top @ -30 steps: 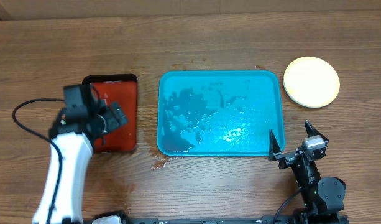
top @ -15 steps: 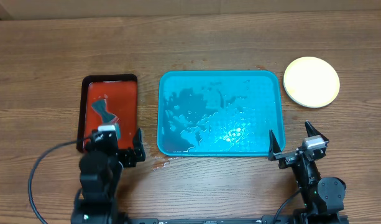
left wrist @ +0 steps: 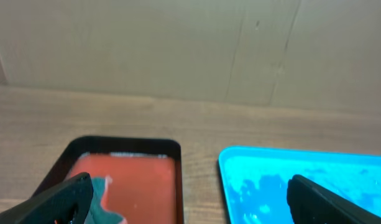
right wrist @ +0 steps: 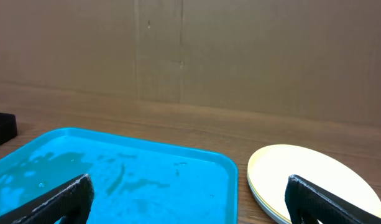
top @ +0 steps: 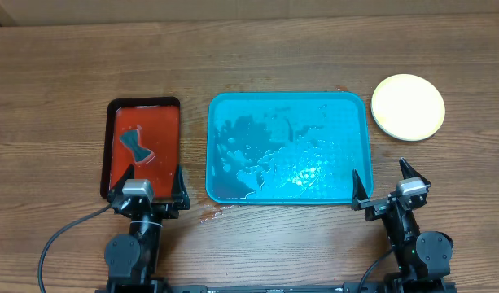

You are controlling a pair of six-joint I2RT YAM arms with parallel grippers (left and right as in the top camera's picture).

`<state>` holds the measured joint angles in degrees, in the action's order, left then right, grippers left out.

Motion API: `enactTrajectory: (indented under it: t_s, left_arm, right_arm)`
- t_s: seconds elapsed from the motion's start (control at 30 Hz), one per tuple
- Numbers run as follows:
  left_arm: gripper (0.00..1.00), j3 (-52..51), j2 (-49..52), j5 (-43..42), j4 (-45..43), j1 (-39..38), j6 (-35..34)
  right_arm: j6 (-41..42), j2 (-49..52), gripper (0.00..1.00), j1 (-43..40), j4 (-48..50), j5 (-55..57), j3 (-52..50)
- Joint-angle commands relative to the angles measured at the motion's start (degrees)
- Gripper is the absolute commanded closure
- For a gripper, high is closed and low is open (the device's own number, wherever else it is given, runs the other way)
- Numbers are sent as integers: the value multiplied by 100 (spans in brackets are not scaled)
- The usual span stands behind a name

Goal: Clean dirty plates on tray and stack at the side

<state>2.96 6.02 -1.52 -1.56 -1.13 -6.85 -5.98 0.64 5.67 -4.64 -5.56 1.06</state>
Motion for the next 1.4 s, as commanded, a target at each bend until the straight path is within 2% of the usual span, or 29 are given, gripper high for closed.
enactTrajectory:
  t_s: [0.0,0.27,1.23,1.37]
  left_arm:
    - [0,-275,-398,22,-114,2,107]
    - [0,-269,-584,138,643,57,109]
    - [1,-269,-577,151,605,57,164]
    - [0,-269,-570,197,603,72,345]
  right_arm:
    - [39,-48,0,28,26,39,-61]
    - [39,-48,0,28,26,39,-61]
    - [39,-48,0,26,26,39,-61]
    - [39,-48,0,26,26,39,-61]
